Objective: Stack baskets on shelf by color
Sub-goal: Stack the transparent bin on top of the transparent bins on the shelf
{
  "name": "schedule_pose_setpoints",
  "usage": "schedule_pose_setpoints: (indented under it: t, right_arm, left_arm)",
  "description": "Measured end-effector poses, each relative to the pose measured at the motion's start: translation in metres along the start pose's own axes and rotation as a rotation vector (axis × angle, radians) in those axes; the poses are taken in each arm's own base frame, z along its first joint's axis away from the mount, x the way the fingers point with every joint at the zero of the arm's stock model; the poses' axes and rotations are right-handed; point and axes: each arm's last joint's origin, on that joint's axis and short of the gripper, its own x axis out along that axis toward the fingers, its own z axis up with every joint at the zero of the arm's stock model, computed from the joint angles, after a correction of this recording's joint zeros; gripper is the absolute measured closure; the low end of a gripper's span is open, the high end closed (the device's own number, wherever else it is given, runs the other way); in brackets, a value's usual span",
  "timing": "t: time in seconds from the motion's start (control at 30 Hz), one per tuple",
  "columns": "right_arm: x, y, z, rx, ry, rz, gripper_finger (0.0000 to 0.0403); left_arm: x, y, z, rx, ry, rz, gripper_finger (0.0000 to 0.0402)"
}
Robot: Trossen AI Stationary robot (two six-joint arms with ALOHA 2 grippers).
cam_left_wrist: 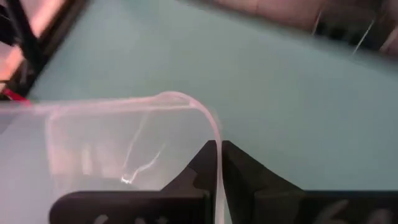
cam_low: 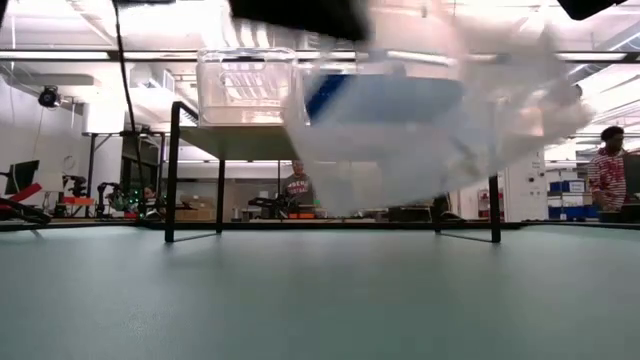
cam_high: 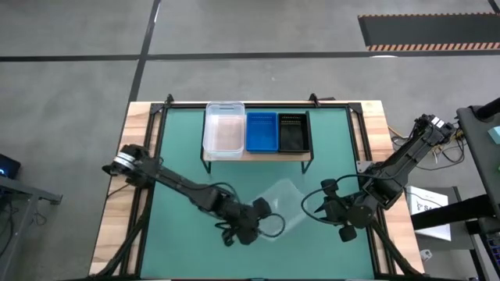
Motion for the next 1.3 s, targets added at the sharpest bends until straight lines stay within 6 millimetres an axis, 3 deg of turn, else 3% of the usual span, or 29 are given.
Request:
schedule_pose_setpoints:
  t: [0.3,0.57,0.9,1.1,1.2,1.3]
  right_arm:
    - [0.001,0.000,-0.001,-0.054,0.006,-0.006,0.0307]
    - [0.001,0.000,-0.001,-0.055,0.008,-0.007,0.0308]
    - [0.001,-0.001,-0.001,-0.115,0.007,-0.008,0.0324]
    - [0.001,-0.001,-0.001,-0.130,0.006,-0.007,0.0338]
    - [0.001,-0.001,-0.001,-0.140,0.006,-0.007,0.0342]
    - [0.001,-0.001,-0.001,-0.141,0.006,-0.007,0.0344]
  left_arm:
    - [-0.083,-0.016,0.038,-0.367,-0.091,0.083,0.0401]
    - [-0.172,0.002,0.058,-0.806,-0.316,0.156,0.0401]
    - [-0.301,0.031,0.086,-0.836,-0.675,0.328,0.0401]
    - [-0.356,0.039,0.074,-0.824,-0.635,0.478,0.0401]
    - [-0.366,0.044,0.057,-0.871,-0.501,0.597,0.0401]
    - [-0.364,0.050,0.039,-0.920,-0.363,0.659,0.0401]
